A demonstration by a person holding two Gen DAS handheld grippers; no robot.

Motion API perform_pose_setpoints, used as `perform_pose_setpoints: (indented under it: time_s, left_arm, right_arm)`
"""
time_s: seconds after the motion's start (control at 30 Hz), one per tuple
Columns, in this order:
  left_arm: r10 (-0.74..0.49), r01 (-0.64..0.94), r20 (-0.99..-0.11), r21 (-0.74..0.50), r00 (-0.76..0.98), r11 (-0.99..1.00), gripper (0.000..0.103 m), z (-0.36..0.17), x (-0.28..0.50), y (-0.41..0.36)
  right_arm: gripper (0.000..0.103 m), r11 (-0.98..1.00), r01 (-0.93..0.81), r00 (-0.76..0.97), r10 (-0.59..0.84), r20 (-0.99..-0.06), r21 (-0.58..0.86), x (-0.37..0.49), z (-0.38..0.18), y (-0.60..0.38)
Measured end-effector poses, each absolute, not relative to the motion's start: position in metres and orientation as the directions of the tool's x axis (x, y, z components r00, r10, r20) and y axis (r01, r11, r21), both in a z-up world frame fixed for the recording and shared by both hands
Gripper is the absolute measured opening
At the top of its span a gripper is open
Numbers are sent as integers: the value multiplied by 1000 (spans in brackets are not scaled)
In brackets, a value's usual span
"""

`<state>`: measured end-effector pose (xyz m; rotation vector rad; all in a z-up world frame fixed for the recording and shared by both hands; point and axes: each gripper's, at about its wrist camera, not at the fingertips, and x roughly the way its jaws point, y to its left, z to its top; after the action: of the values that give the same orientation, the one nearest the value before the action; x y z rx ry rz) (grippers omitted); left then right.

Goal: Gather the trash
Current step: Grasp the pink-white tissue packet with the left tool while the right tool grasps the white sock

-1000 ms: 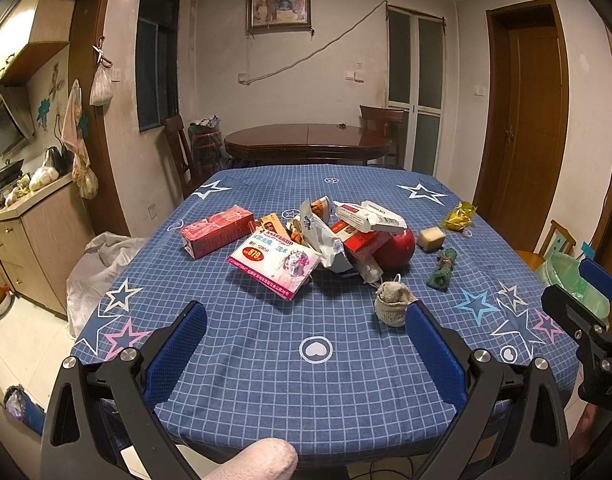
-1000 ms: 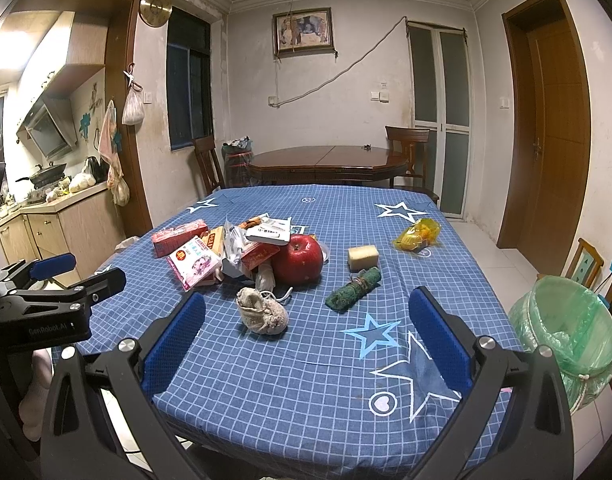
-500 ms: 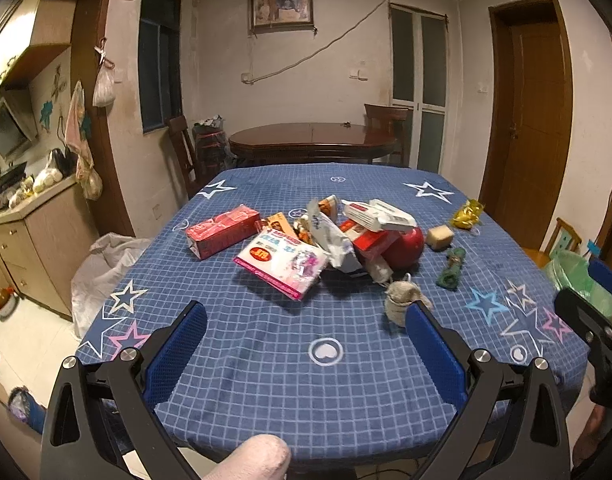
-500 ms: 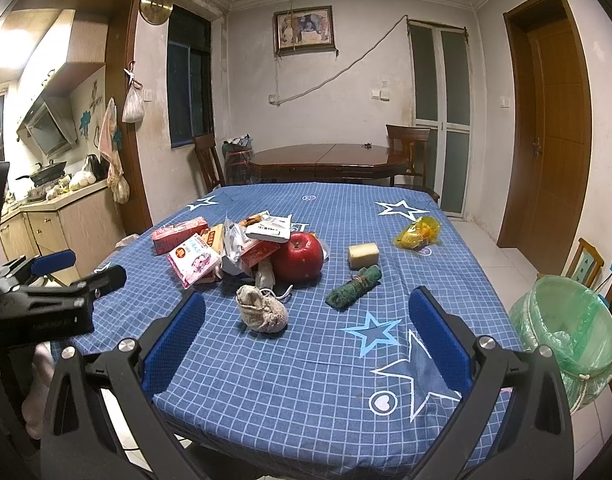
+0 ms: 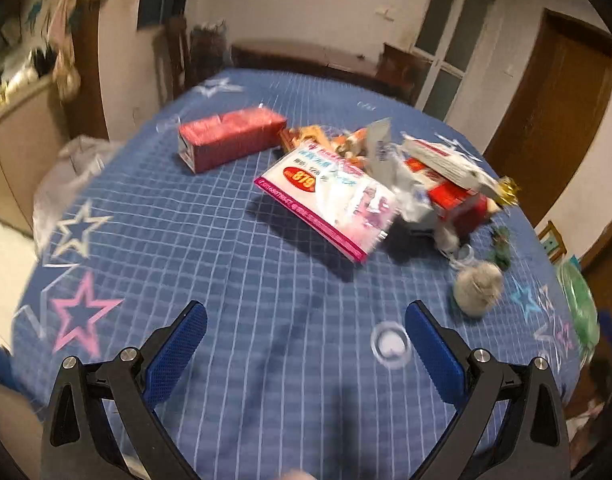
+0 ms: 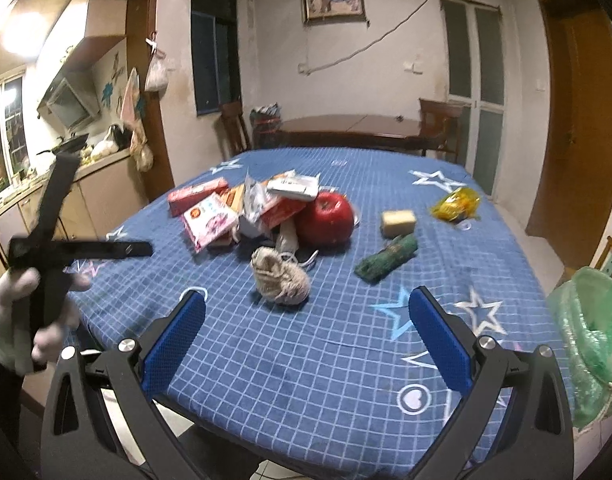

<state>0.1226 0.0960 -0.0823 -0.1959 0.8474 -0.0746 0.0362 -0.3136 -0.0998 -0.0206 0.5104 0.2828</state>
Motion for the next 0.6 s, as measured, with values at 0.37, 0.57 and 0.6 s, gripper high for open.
perform_pose_setpoints:
  time_s: [0.37, 0.57, 0.6]
  left_arm:
    - [-180, -155, -804, -318, 567, 935, 99, -104, 248, 106]
    - [-141, -178, -813, -287, 564, 941, 99, -116, 268, 101]
    - [-139, -177, -810, -287, 570, 941, 98, -116, 268, 101]
  right_arm:
    - [98, 951, -304, 784, 278, -555, 47, 70, -117, -304]
    - [98, 941, -330, 757, 309, -576, 71, 89, -122, -302]
    - [98, 937, -339, 749, 321, -579, 81, 92, -123, -301]
